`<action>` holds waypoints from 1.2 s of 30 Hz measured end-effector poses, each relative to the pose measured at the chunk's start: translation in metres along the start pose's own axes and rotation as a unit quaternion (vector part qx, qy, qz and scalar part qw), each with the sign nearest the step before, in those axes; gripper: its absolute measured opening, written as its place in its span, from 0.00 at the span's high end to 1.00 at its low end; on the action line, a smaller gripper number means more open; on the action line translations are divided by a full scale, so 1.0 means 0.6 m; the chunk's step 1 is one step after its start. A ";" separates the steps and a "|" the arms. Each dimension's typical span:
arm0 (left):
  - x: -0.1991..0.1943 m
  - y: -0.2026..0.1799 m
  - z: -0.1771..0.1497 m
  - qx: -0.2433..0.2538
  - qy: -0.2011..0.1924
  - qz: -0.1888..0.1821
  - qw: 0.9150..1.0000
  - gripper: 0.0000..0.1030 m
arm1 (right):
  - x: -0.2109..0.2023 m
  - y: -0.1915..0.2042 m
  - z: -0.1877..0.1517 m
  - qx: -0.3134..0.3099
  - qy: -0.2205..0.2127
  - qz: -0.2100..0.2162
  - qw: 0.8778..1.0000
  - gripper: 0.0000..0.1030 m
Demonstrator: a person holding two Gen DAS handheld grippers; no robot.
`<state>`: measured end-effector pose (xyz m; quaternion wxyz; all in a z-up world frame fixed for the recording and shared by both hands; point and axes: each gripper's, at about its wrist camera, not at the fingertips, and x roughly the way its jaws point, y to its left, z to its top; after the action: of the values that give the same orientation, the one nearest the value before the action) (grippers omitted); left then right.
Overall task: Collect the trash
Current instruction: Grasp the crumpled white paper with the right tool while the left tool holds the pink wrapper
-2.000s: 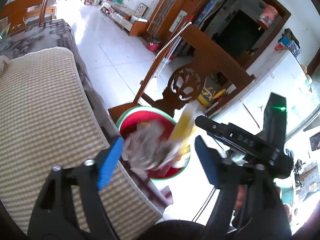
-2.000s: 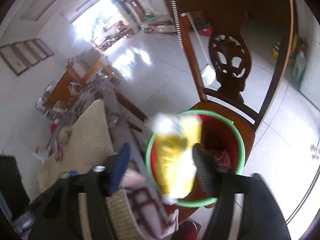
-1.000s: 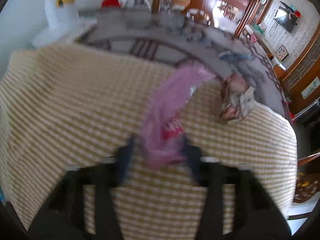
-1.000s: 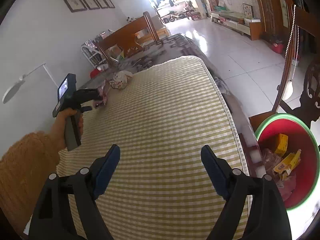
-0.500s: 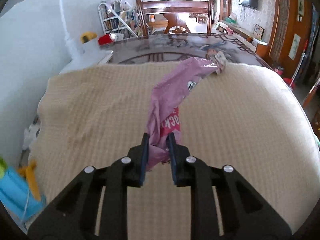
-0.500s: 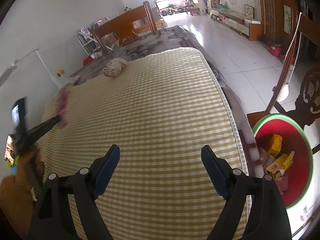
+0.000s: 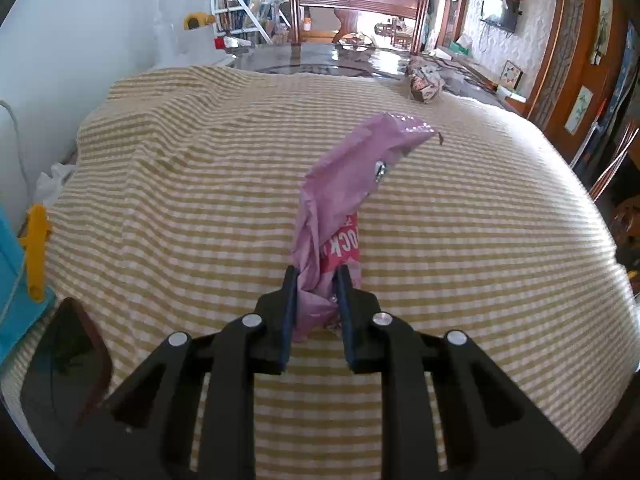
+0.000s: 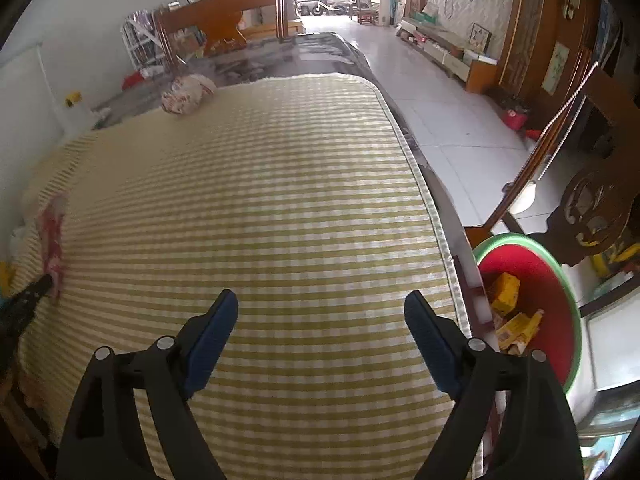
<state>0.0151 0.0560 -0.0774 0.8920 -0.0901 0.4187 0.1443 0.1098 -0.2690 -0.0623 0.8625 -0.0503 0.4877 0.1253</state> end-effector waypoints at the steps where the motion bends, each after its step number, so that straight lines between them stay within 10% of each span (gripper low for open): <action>1: 0.000 0.003 0.002 -0.007 0.003 -0.008 1.000 0.81 | 0.004 0.003 0.001 -0.004 0.000 -0.005 1.000 0.17; 19: 0.005 0.023 0.010 -0.058 0.017 -0.044 0.997 0.81 | 0.088 0.082 0.082 0.045 0.003 0.061 0.997 0.17; 24: 0.008 0.024 0.011 -0.061 0.021 -0.046 0.997 0.80 | 0.131 0.139 0.202 0.069 -0.002 0.104 0.992 0.17; 36: 0.016 0.031 0.010 -0.072 0.027 -0.055 0.996 0.77 | 0.265 0.287 0.440 0.052 -0.014 0.042 0.998 0.13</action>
<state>0.0191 0.0769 -0.0816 0.8782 -0.1810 0.4254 0.1227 0.3613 -0.0212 -0.0551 0.8648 0.0166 0.4829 0.1365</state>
